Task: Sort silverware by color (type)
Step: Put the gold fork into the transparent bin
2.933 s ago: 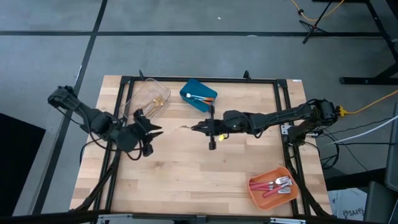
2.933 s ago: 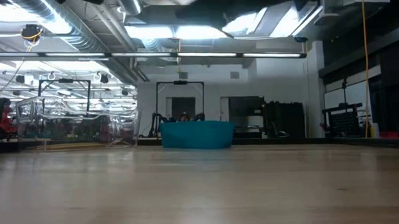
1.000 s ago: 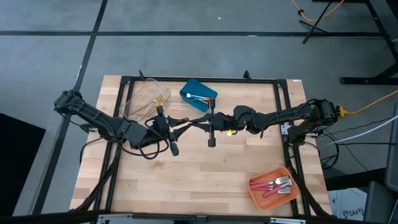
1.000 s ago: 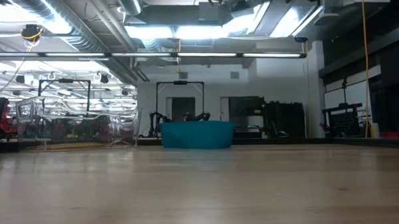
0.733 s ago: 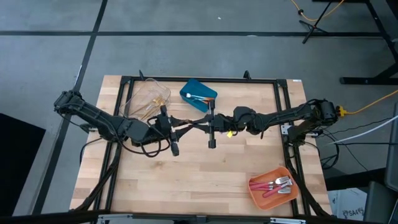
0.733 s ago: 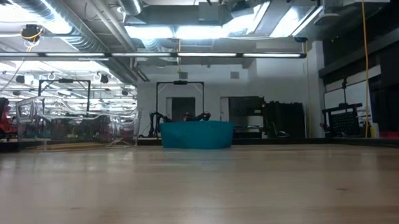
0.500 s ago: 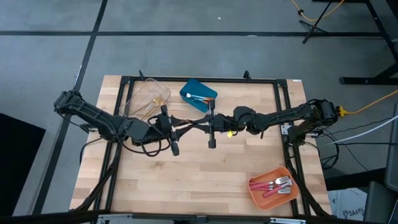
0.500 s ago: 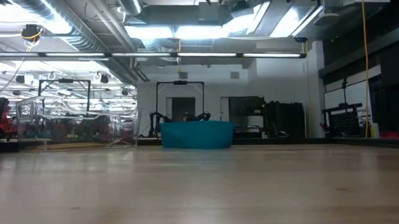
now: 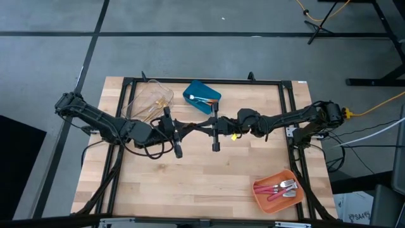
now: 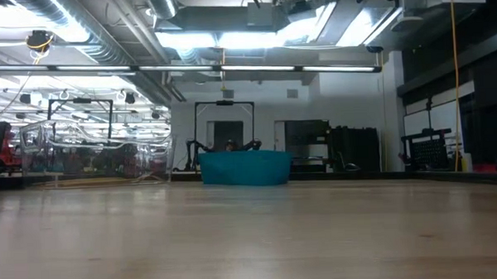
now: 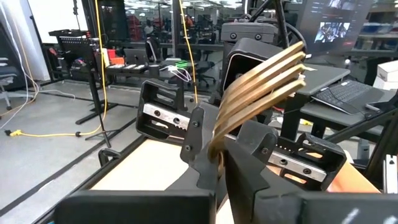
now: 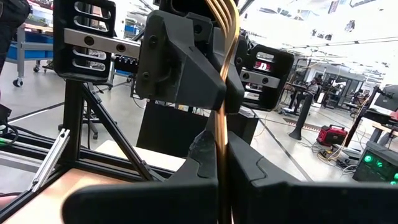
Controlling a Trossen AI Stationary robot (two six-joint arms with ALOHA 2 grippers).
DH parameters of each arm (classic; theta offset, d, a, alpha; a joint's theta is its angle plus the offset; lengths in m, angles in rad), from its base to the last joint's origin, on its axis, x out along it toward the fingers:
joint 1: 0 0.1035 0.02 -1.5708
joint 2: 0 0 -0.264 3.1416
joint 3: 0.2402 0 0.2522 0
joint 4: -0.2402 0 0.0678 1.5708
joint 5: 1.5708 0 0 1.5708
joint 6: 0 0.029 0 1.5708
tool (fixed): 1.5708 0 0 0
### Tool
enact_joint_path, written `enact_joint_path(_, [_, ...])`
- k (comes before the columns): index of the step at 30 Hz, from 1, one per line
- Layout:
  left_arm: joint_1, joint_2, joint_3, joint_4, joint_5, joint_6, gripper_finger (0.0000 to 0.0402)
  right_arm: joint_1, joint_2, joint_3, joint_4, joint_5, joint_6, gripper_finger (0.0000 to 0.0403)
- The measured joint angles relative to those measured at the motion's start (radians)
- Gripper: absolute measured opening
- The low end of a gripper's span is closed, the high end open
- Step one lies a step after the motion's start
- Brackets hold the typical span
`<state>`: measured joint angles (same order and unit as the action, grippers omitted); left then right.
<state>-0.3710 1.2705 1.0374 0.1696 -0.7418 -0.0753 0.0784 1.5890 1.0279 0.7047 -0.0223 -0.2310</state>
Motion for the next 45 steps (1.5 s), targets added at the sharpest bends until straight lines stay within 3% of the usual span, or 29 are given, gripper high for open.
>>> enact_joint_path(17, [0.0, 0.0, 0.0, -0.002, 0.0, 0.001, 0.0002, 0.0, 0.0, 0.0, -0.021, 0.004, 0.002, 0.0041])
enact_joint_path(28, [0.0, 0.0, 0.0, -0.018, 0.0, -0.001, 0.0002, 0.0, -0.013, 0.0, -0.128, 0.069, 0.002, 0.0122])
enact_joint_path(45, [0.053, 0.0, 0.0, -0.031, -0.003, -0.025, 0.0002, -0.001, -0.327, 0.0, -0.914, 0.251, -0.012, 0.0133])
